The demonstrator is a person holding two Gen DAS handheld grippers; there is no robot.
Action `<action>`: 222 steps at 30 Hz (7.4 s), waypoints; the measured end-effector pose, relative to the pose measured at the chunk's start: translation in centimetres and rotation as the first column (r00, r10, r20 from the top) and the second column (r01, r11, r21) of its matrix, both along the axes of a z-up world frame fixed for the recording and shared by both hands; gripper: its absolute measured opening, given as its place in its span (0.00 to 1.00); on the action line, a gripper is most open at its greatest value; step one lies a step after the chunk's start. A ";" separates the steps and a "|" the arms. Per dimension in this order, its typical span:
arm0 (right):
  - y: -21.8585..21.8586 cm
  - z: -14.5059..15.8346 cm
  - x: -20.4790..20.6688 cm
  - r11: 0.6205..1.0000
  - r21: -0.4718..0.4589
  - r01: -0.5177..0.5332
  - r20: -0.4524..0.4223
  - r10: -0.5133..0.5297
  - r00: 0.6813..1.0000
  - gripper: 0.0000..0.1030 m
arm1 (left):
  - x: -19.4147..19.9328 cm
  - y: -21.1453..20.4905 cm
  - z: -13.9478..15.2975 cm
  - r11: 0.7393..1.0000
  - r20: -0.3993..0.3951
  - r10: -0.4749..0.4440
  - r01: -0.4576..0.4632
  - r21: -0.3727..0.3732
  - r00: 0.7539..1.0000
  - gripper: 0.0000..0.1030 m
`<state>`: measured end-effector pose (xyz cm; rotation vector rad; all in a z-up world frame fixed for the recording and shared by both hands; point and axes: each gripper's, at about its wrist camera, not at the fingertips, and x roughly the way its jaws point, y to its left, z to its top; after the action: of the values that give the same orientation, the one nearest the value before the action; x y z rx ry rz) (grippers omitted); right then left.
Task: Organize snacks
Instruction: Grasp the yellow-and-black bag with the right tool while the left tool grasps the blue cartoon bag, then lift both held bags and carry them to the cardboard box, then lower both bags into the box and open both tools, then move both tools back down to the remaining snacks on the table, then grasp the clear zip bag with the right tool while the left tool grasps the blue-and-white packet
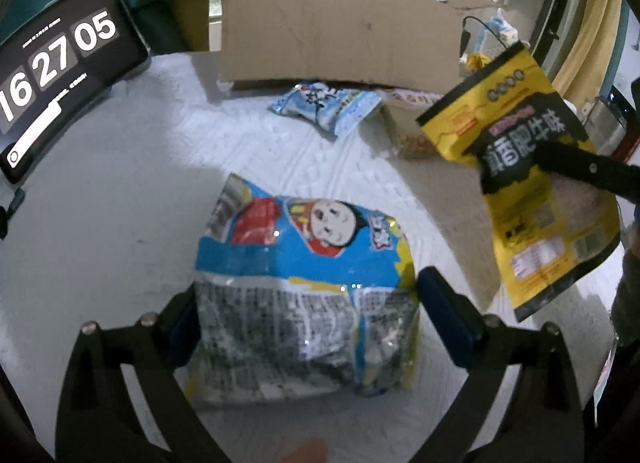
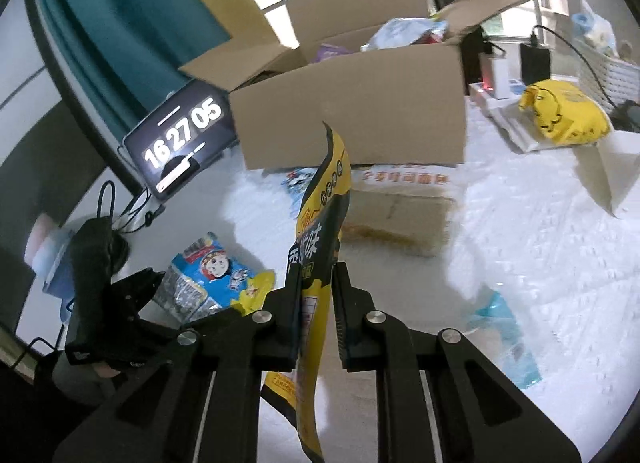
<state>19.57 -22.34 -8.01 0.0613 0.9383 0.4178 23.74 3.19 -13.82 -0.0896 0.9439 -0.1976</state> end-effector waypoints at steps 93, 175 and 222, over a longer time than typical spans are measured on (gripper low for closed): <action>9.8 8.3 24.5 0.990 -0.143 -0.015 0.248 0.051 0.967 0.31 | 19.0 9.7 17.6 0.972 0.395 0.233 -0.199 -0.124 0.889 0.59; -5.3 -3.4 0.5 0.967 -0.131 0.220 -0.116 -0.236 0.965 0.76 | 4.8 -1.2 6.5 0.992 0.118 0.058 -0.043 -0.122 0.991 0.61; -7.1 0.7 1.3 0.976 -0.164 0.143 0.019 -0.142 0.990 0.53 | 7.2 -1.3 2.4 1.000 0.060 0.023 -0.024 0.017 0.998 0.40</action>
<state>20.88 -29.43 -7.32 -0.0239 0.9521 0.2059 30.89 1.84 -11.41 -0.0782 0.8847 -0.1695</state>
